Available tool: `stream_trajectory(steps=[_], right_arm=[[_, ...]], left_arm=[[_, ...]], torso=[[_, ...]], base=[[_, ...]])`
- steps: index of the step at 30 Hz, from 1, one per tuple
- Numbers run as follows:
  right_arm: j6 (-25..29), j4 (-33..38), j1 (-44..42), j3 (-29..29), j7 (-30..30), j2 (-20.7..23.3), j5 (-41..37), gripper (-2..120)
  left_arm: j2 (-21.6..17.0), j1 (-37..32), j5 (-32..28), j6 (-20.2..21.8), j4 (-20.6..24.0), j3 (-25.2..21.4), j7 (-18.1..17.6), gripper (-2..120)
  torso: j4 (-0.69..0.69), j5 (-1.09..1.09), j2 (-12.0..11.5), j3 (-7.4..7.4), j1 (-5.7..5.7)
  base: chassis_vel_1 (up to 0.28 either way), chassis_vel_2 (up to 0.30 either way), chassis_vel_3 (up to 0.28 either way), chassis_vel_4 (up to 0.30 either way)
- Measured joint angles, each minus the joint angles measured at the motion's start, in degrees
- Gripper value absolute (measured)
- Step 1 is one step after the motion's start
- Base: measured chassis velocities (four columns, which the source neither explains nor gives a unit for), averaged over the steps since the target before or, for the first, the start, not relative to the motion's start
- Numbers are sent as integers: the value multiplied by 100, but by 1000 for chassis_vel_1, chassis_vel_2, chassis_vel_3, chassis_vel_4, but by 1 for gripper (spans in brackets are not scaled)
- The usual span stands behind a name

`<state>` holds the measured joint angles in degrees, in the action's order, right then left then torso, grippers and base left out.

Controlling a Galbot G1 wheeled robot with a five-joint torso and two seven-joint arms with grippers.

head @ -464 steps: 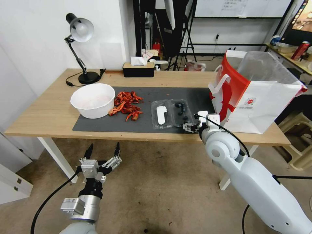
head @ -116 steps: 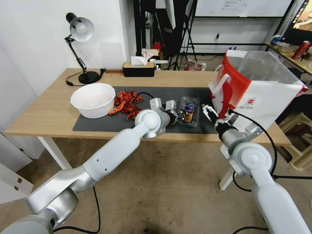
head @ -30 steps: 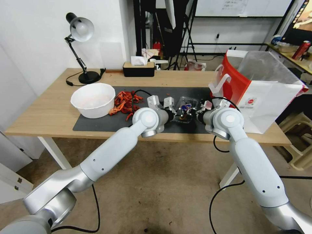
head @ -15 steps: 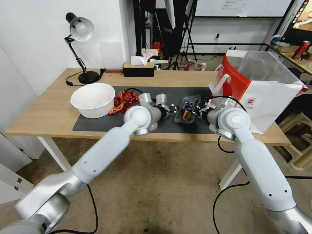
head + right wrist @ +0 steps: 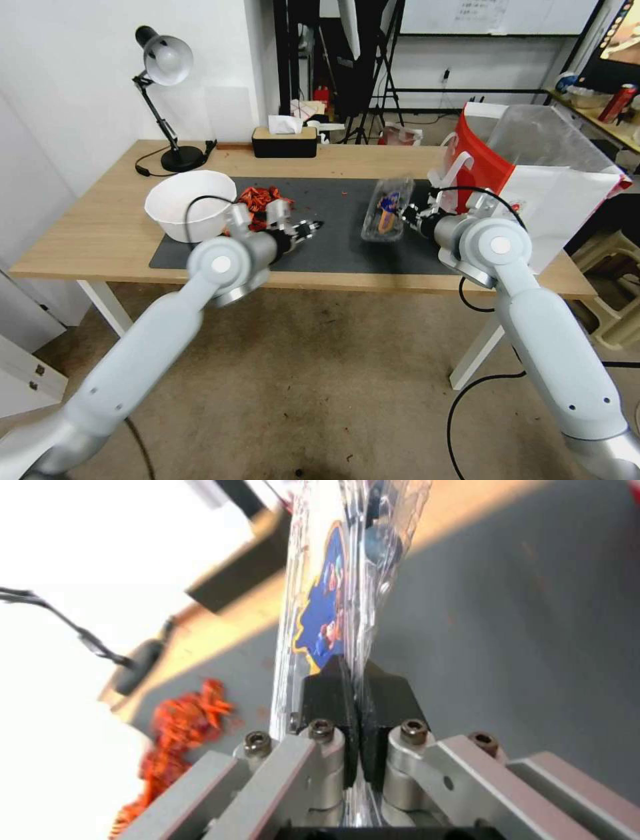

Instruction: Close the takeout container lid, then place the container into the takeout bag.

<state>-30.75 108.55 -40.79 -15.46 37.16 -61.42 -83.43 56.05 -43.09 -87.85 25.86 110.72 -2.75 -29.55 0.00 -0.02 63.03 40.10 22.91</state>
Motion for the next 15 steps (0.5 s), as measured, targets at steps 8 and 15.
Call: stream_trajectory(steps=[8, 15], right_arm=[[1216, 231, -250, 151, -1705, 301, 2309, 0], [2139, 381, -242, -20, -1987, 631, 3672, 0]], left_arm=[[-77, -1252, 1073, -517, 749, -601, 135, 32], [109, -2280, 2084, -930, 1125, -878, 296, 54]], torso=[[-1, 2, 0, 0, 0], [2, 2, 0, -1, 0]], base=[[0, 0, 0, 0], [0, 0, 0, 0]])
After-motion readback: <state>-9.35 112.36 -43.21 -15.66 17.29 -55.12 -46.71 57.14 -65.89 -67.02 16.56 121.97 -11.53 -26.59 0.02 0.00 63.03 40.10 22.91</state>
